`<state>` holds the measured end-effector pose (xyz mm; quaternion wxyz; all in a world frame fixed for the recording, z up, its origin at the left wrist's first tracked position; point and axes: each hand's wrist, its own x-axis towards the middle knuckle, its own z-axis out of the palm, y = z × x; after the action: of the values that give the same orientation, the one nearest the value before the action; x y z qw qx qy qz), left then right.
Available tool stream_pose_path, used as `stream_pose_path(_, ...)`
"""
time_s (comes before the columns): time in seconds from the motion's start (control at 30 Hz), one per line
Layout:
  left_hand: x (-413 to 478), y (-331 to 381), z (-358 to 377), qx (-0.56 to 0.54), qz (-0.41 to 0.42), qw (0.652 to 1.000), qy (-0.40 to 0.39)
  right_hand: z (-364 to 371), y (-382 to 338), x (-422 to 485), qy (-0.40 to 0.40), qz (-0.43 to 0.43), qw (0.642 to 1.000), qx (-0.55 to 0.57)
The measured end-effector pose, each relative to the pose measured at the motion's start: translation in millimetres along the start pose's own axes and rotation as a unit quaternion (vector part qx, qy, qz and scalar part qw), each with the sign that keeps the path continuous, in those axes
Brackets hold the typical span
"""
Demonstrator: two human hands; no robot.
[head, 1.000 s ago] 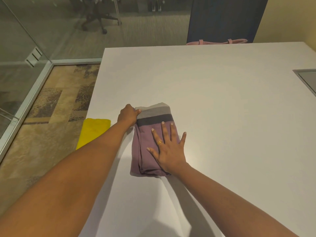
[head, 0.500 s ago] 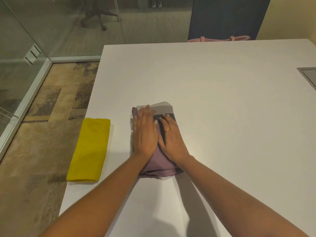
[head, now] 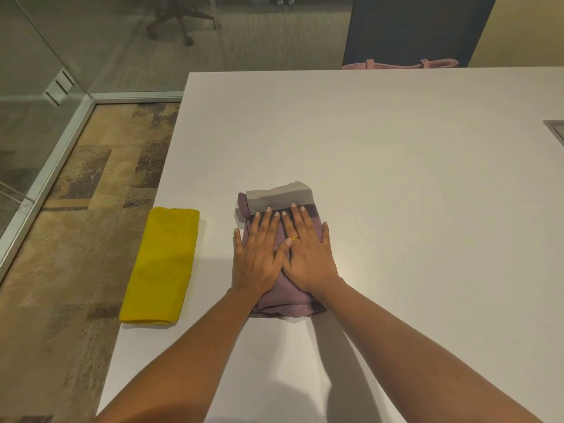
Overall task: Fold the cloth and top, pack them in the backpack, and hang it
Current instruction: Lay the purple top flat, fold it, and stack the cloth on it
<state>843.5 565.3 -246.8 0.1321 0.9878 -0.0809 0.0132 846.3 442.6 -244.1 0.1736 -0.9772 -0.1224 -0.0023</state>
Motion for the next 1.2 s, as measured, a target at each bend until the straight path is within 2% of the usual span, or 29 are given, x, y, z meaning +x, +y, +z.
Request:
stream_pose_path(0.13, -2, -1, -5, -0.041, 0.003, 0.999, -0.009, -3, -1, 0, -0.008, 0.003, 1.000, 0.000)
stream_pose_path(0.23, -10, -3, -16, -0.085, -0.011, 0.995, 0.051, -1, -5, 0, 0.005, 0.012, 1.000, -0.004)
stream_pose_path(0.3, -15, -12, -23, -0.059, -0.029, 0.992, 0.103, 1, -10, 0, 0.007, 0.021, 1.000, -0.007)
stream_pose_path(0.4, -20, -37, -36, 0.002, -0.119, 0.982, 0.145, 3, -19, 2, -0.008, 0.029, 0.999, -0.021)
stream_pose_path(0.53, -27, -76, -53, -0.008, -0.295, 0.950, 0.102, 3, -28, 5, -0.024, 0.036, 0.999, -0.028)
stream_pose_path(0.67, -35, -105, -65, -0.059, -0.394, 0.916, 0.040, 1, -35, 7, -0.051, 0.044, 0.997, -0.048)
stream_pose_path(0.77, -37, -116, -69, -0.095, -0.404, 0.910, 0.009, -1, -37, 7, -0.060, 0.045, 0.995, -0.059)
stream_pose_path(0.93, -33, -124, -75, -0.125, -0.411, 0.903, 0.006, -4, -37, 6, -0.063, 0.044, 0.996, -0.049)
stream_pose_path(1.2, -27, -112, -87, -0.224, -0.426, 0.876, 0.033, -19, -33, -1, -0.042, 0.032, 0.998, 0.045)
